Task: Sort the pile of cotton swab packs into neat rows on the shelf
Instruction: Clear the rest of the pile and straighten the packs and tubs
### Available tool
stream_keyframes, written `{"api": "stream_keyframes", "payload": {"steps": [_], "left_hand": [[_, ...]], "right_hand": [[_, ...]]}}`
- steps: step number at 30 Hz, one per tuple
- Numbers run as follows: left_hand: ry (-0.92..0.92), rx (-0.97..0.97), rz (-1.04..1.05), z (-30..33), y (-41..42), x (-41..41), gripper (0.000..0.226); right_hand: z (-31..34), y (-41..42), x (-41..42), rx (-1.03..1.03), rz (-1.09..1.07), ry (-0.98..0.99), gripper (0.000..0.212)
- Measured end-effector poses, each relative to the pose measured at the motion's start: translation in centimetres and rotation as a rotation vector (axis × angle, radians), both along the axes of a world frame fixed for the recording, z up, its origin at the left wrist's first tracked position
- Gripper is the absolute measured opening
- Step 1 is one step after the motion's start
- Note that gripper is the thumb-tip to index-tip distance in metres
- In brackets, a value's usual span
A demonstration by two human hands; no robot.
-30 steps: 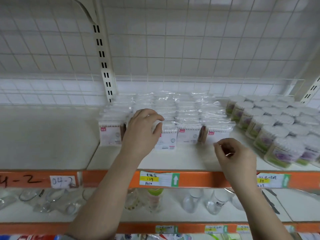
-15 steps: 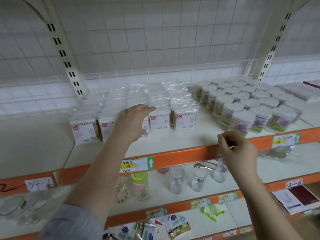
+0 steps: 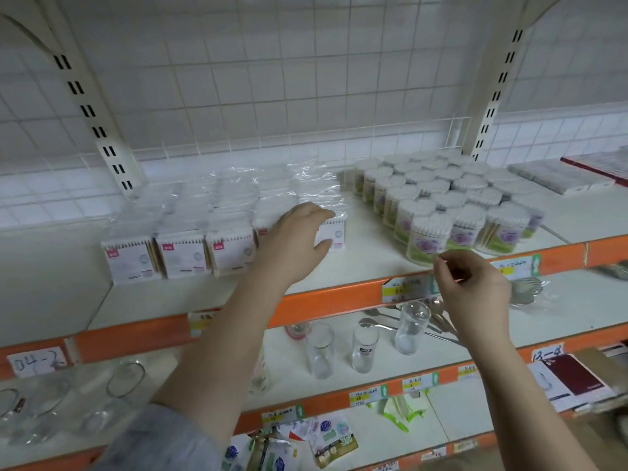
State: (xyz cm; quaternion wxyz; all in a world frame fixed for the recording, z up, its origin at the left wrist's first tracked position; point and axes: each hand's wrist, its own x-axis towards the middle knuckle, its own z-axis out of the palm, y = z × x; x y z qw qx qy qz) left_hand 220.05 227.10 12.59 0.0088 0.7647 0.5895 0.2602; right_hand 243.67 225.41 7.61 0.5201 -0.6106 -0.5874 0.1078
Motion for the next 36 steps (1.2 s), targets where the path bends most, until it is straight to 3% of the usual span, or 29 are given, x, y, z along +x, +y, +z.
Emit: {"api": "stream_keyframes", "payload": {"steps": [7,13,19,25,29,32,36], "left_hand": [[-0.322,0.007,0.129,-2.0,1.1,9.0,0.042],[-0.568,-0.018,0.263,-3.2,1.5,16.9,0.058],[-0.665,-0.121,0.339,-4.6,2.5,20.4,0.088],[-0.674,-0.059,0.391,-5.6,3.6,20.7,0.098],[-0.721,-0.072,0.365,-5.9,4.9,19.8,0.102],[-0.760,-0.132,0.329,-5.6,5.3,19.1,0.107],[-0.822,-0.210,0.259,-5.3,5.5,18.4,0.088]], "right_hand": [[1.8,4.3,7.0,0.097,0.129,-0.088,0.003],[3.9,8.9,14.1,0.131,0.263,-0.175,0.009],[4.8,13.7,16.5,0.064,0.331,-0.273,0.018],[6.3,15.6,13.8,0.038,0.446,-0.382,0.027],[8.0,17.5,10.8,-0.096,0.629,-0.565,0.042],[8.7,19.4,9.1,-0.236,0.794,-0.854,0.053],[9.0,21.0,8.2,-0.362,0.952,-0.997,0.056]]}}
